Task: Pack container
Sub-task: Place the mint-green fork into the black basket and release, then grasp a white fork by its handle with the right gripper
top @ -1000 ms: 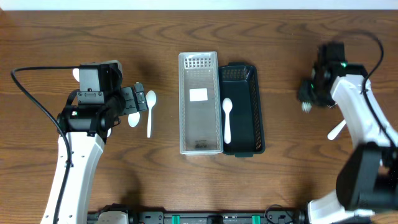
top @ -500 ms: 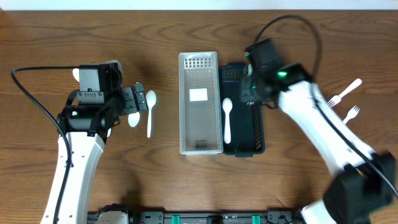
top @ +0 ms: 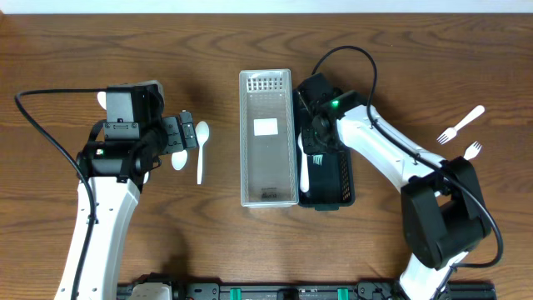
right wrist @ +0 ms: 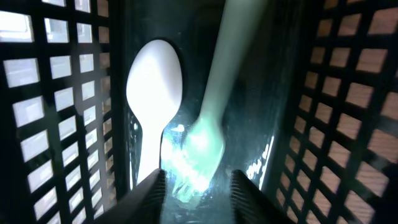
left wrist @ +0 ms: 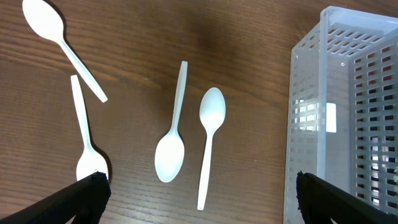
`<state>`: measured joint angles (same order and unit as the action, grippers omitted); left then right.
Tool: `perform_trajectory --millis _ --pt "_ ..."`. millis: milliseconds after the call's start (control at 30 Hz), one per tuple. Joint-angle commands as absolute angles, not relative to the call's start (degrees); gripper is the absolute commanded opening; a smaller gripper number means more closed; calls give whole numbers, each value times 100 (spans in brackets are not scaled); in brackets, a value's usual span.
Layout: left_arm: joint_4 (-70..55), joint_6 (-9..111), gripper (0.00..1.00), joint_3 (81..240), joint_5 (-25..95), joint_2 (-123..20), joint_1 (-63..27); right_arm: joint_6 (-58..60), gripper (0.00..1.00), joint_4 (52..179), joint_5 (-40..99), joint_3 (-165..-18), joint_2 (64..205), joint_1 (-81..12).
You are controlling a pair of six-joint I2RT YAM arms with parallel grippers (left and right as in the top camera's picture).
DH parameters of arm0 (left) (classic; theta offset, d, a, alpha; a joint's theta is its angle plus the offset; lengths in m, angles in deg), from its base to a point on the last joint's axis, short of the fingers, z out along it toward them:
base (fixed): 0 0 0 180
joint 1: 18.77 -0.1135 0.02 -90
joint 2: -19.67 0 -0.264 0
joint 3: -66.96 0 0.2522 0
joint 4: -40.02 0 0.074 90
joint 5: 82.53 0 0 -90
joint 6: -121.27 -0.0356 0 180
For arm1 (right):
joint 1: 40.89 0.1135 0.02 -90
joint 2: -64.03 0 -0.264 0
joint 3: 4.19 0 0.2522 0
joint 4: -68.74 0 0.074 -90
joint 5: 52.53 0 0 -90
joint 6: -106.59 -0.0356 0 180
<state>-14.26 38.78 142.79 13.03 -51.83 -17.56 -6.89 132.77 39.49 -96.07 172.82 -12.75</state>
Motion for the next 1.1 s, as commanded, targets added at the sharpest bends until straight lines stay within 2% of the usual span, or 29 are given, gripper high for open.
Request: perform_trajectory --millis 0,267,367,467,600,667,833,1067 --pt "-1445 3883 98 14397 1236 -5144 -1784 -482 49 13366 3956 -9986 16814 -1393" --pt "-1445 3883 98 14397 1236 -5144 -1784 -185 55 13604 4498 -10908 15689 -2315" --pt "-1443 3883 98 14397 1236 -5144 -1784 -661 59 13585 4988 -11054 15404 -3028" --pt "-1445 3885 98 14397 1236 -5144 -1784 -1199 57 13580 5093 -11050 15396 -3874" --pt "-1445 3885 98 14397 1236 -5144 -1784 -1881 59 13652 4900 -11050 15817 -4927" --pt "-1445 3887 98 14397 1236 -5144 -1784 -2064 66 13659 4763 -11050 16187 -5351" --pt "-1445 3887 98 14397 1236 -5144 -1784 -2093 68 13707 4408 -11050 17022 -5876" --pt "-1445 3887 98 14397 1236 -5144 -1784 -1999 72 13657 4317 -11050 17920 -6064"
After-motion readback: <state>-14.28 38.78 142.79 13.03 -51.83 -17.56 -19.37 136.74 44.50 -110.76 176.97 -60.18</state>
